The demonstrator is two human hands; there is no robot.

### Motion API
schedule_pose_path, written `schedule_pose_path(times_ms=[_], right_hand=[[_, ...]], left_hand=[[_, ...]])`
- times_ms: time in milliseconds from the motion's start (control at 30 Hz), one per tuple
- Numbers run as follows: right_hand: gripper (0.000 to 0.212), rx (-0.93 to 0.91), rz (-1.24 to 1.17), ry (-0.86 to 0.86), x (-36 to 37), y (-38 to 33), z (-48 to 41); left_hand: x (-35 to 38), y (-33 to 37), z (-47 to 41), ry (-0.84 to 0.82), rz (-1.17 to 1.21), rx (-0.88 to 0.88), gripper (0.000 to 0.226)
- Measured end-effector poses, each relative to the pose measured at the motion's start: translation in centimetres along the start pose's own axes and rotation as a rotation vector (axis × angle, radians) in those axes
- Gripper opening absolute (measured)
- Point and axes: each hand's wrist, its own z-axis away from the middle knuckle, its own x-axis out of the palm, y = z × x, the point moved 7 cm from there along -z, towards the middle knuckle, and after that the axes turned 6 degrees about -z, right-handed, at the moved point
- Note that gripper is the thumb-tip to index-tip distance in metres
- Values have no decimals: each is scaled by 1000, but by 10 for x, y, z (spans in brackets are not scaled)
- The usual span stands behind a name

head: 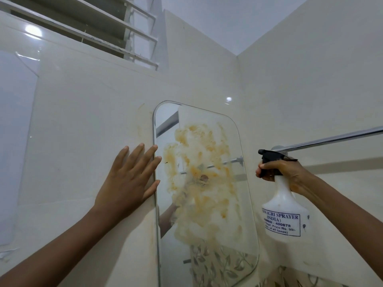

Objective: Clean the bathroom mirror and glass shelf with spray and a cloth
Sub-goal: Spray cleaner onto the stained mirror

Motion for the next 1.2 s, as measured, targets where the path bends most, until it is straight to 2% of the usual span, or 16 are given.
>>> schedule_pose_path(times_ms=[133, 300, 400, 533, 600, 667, 767, 867, 967, 1067, 1200], right_hand=[[14, 34, 28, 60, 4, 9, 0], [10, -31, 119, -72, 15, 12, 9], [5, -65, 112, -76, 21, 13, 13], [8, -24, 183, -104, 30, 22, 18], [2, -19, 191, -94, 28, 24, 19], [10, -21, 185, -84, 24, 24, 18], [8, 3, 112, -82, 22, 25, 18], [10, 76, 16, 0, 18, 36, 20], [6, 44, 30, -1, 13, 40, 27], [8, -14, 64, -89, 17, 40, 38], [8, -12, 52, 1, 10, 54, 45]], left_hand=[[0, -1, 0, -3, 0, -5, 61], [2, -1, 0, -8, -16, -4, 61], [2, 0, 1, -5, -22, 2, 61], [1, 0, 1, 0, -28, 0, 61], [0, 0, 0, 1, -26, 0, 61], [0, 0, 0, 4, -29, 0, 61], [0, 0, 0, 6, -25, 1, 61], [-1, 0, 0, 11, -20, 1, 61], [0, 0, 1, 12, -29, 0, 61], [0, 0, 1, 17, -46, 1, 60], [0, 0, 1, 22, -35, 6, 61]])
